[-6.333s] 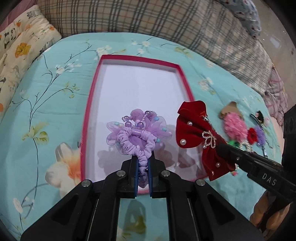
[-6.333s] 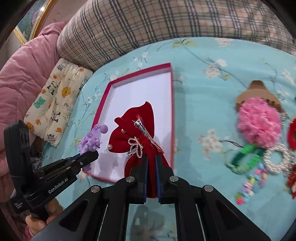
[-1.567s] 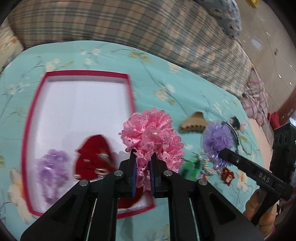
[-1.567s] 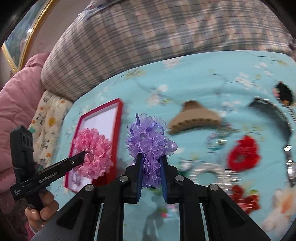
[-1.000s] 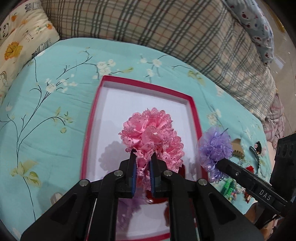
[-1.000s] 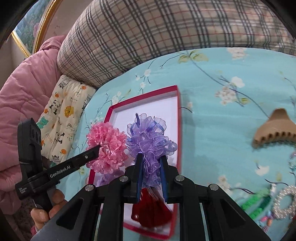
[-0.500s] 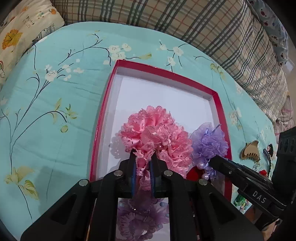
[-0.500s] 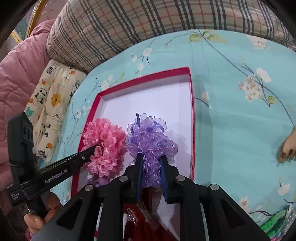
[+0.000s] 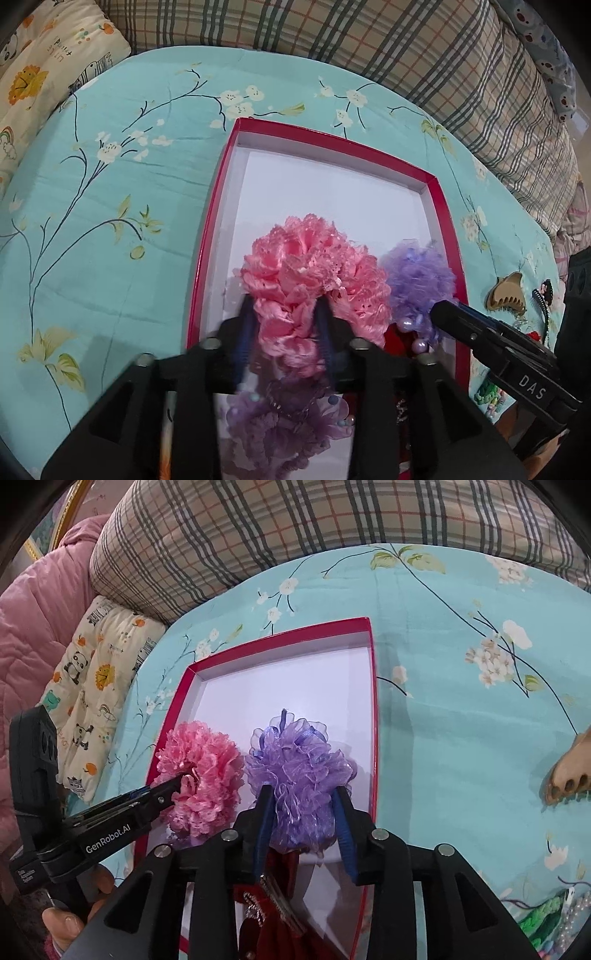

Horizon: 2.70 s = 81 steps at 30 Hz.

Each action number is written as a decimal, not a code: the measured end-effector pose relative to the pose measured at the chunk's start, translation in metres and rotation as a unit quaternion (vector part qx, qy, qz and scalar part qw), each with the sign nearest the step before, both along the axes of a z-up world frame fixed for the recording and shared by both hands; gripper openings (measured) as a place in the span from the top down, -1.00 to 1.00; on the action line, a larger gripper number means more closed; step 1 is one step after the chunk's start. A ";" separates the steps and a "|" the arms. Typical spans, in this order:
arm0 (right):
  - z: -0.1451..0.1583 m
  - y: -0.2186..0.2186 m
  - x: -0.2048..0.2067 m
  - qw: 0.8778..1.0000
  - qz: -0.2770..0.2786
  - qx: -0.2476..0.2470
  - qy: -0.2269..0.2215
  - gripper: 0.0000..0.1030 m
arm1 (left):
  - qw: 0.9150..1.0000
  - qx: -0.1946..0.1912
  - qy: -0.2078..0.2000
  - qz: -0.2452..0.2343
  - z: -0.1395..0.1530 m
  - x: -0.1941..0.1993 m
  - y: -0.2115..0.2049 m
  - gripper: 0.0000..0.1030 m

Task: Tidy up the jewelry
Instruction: 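Carry the pink and purple flowers into the tray and open both tools, then grasp the green braided band with the left tool while the right tool grasps the red scrunchie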

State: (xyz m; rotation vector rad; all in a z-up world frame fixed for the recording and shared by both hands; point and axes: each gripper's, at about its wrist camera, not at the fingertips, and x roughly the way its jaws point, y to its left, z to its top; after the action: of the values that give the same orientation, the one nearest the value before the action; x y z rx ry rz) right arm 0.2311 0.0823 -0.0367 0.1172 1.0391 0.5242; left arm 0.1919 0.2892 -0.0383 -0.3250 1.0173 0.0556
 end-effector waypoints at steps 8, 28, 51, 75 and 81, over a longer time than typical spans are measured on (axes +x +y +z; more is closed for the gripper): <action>0.016 -0.016 -0.017 1.000 -0.005 0.018 -0.004 0.24 | 1.000 0.010 -0.016 0.006 0.015 -0.012 0.001 0.00; 0.047 -0.193 -0.097 0.990 -0.134 0.020 -0.030 0.09 | 0.993 -0.012 -0.046 -0.105 0.051 -0.050 -0.111 0.00; 0.028 -0.297 -0.089 0.975 -0.221 -0.024 -0.026 0.10 | 0.976 0.022 0.006 -0.218 0.017 -0.050 -0.237 0.00; 0.002 -0.301 -0.056 0.975 -0.220 -0.037 -0.016 0.57 | 0.960 0.046 0.045 -0.273 -0.032 -0.024 -0.273 0.83; 0.006 -0.303 -0.061 0.974 -0.222 -0.028 -0.017 0.61 | 0.964 0.027 0.032 -0.262 -0.024 -0.028 -0.266 0.84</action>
State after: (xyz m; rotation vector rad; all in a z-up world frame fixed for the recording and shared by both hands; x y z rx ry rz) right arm 0.1702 -0.2204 -0.0312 0.2822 0.9554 0.0904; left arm 0.1643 0.0232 -0.0621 0.0040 1.1368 -0.3854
